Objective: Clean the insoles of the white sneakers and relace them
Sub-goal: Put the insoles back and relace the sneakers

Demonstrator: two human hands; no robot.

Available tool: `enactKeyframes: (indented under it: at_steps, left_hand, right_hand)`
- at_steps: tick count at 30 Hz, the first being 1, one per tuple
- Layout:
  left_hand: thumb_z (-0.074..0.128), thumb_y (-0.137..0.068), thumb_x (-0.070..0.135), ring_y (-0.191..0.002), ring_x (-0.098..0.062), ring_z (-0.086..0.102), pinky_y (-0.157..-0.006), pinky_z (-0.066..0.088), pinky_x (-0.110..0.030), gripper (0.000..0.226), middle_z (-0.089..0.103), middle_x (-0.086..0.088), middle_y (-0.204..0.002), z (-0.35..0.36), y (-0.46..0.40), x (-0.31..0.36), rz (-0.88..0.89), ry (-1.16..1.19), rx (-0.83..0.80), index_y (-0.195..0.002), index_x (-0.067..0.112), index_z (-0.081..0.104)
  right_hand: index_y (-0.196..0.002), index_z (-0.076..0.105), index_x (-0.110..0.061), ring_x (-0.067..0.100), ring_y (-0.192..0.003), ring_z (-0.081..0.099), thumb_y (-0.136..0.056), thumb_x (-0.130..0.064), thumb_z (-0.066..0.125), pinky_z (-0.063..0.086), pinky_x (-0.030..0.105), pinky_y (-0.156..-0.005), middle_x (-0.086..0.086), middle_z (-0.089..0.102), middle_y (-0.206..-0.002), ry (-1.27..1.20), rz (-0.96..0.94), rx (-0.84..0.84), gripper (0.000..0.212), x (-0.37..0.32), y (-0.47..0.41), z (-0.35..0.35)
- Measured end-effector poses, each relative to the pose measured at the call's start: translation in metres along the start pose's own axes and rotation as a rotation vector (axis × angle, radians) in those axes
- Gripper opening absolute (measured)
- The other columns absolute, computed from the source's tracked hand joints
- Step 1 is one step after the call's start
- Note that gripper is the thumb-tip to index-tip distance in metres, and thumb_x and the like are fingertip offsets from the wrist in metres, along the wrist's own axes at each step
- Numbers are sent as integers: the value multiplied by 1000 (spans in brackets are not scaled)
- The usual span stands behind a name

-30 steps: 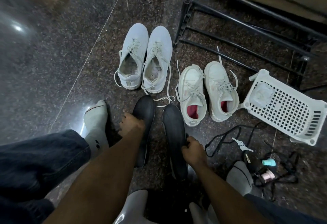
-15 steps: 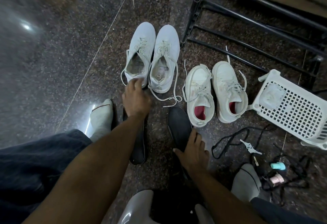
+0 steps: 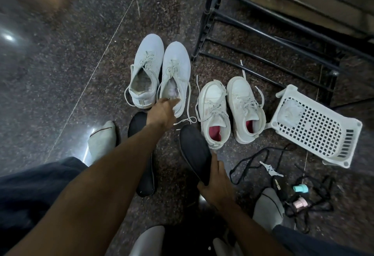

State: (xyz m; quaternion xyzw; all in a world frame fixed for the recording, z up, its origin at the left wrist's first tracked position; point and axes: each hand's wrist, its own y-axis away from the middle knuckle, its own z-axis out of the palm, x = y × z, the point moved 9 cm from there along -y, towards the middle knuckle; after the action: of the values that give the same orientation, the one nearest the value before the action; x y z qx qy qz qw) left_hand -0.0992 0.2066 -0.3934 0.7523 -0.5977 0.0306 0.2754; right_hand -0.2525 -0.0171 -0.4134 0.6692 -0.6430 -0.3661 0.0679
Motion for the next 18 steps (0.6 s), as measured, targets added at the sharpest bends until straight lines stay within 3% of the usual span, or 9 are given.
enactKeyframes:
  at_steps: [3, 5, 8, 10, 13, 16, 18]
  left_hand:
    - [49, -93, 14, -120, -34, 54, -97, 45, -41, 52, 54, -14, -135, 10, 16, 5, -9, 29, -68, -142, 31, 46]
    - [50, -91, 17, -122, -35, 54, -100, 46, -43, 52, 55, -15, -137, 13, 34, 10, -22, 75, -103, -142, 30, 48]
    - [52, -88, 24, -120, -33, 56, -100, 47, -40, 49, 59, -11, -134, 29, 64, 17, -40, 126, -189, -136, 31, 55]
    - [53, -89, 32, -111, -31, 62, -93, 50, -36, 36, 67, -8, -123, 38, 91, 14, -56, 171, -193, -123, 33, 65]
    - [57, -88, 30, -88, -29, 65, -72, 47, -33, 18, 71, -6, -92, 34, 111, 11, -39, 153, 64, -90, 22, 73]
    - [61, -87, 27, -100, -25, 55, -81, 42, -39, 17, 60, -3, -105, 20, 129, -10, -220, 151, 320, -100, 21, 70]
    - [62, -87, 32, -107, -26, 52, -86, 41, -43, 27, 54, -5, -113, 22, 125, -25, -353, 228, 321, -111, 20, 63]
  right_hand:
    - [-153, 16, -18, 33, -104, 56, -68, -37, 62, 46, 41, -70, 4, 37, -129, -62, -35, 115, 99, -1, 14, -22]
    - [-152, 16, -23, 36, -105, 56, -63, -39, 58, 48, 41, -71, 3, 37, -128, -134, -2, 166, 99, -3, 18, -36]
    - [-152, 17, -24, 37, -117, 51, -63, -38, 57, 48, 44, -83, 7, 35, -139, -250, 47, 230, 99, -11, 16, -53]
    - [-152, 20, -18, 37, -126, 43, -63, -35, 56, 43, 44, -94, 13, 33, -147, -322, 31, 274, 98, -26, 19, -64]
    - [-153, 17, -18, 33, -134, 34, -70, -29, 61, 34, 39, -102, 13, 29, -153, -390, 46, 299, 95, -37, 8, -75]
    - [-154, 9, -23, 30, -139, 30, -79, -20, 67, 32, 38, -106, 6, 20, -159, -375, 44, 272, 96, -47, -3, -76]
    - [-154, 7, -25, 31, -136, 36, -78, -22, 68, 37, 39, -104, 3, 21, -158, -366, 44, 276, 97, -54, -9, -77]
